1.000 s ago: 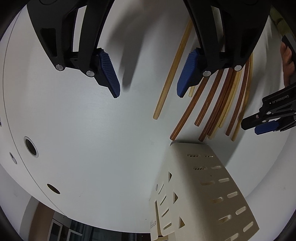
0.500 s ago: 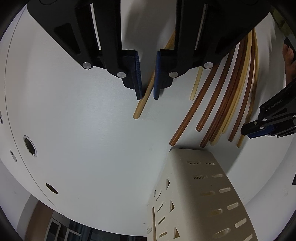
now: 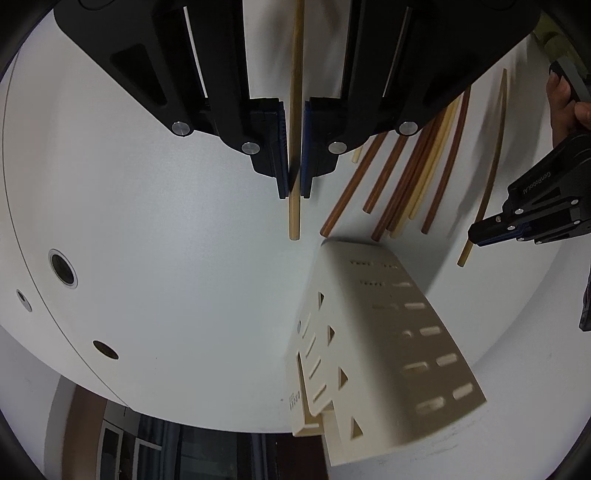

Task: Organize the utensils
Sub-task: 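Close the left tool on a light chopstick while the right tool grasps another light chopstick, then lift both held chopsticks upright and carry them above the cream holder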

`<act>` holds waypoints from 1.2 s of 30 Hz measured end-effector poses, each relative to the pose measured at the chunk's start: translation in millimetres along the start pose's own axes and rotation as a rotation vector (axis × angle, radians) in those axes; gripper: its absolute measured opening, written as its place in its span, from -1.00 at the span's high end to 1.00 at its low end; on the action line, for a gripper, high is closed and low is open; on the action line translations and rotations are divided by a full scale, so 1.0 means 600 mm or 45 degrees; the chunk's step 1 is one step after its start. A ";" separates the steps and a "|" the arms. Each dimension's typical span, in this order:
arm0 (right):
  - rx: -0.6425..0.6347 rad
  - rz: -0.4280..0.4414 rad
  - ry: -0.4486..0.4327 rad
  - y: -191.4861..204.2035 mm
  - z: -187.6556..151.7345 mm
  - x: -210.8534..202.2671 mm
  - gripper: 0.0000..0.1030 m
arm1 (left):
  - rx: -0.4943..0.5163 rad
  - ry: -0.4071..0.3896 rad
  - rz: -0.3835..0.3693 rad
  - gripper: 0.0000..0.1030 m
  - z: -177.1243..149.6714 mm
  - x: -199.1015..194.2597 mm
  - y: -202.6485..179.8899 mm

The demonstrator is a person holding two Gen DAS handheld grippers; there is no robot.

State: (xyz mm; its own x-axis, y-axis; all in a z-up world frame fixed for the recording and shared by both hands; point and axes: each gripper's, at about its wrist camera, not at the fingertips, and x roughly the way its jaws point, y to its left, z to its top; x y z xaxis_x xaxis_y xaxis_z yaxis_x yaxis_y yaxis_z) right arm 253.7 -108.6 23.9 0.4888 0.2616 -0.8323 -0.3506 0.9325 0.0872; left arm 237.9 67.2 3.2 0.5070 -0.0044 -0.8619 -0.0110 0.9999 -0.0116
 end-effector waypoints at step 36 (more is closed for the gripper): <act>-0.078 0.148 -0.733 0.021 0.091 -0.202 0.89 | -0.025 -0.732 -0.050 0.89 0.052 -0.267 -0.052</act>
State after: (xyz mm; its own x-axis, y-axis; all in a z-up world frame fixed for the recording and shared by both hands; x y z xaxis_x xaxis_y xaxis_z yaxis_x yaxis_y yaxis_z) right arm 233.5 -115.3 155.9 0.7933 0.4705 -0.3864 -0.4650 0.8779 0.1143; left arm 184.2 37.2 157.5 0.8945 -0.0269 -0.4463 0.0039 0.9986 -0.0523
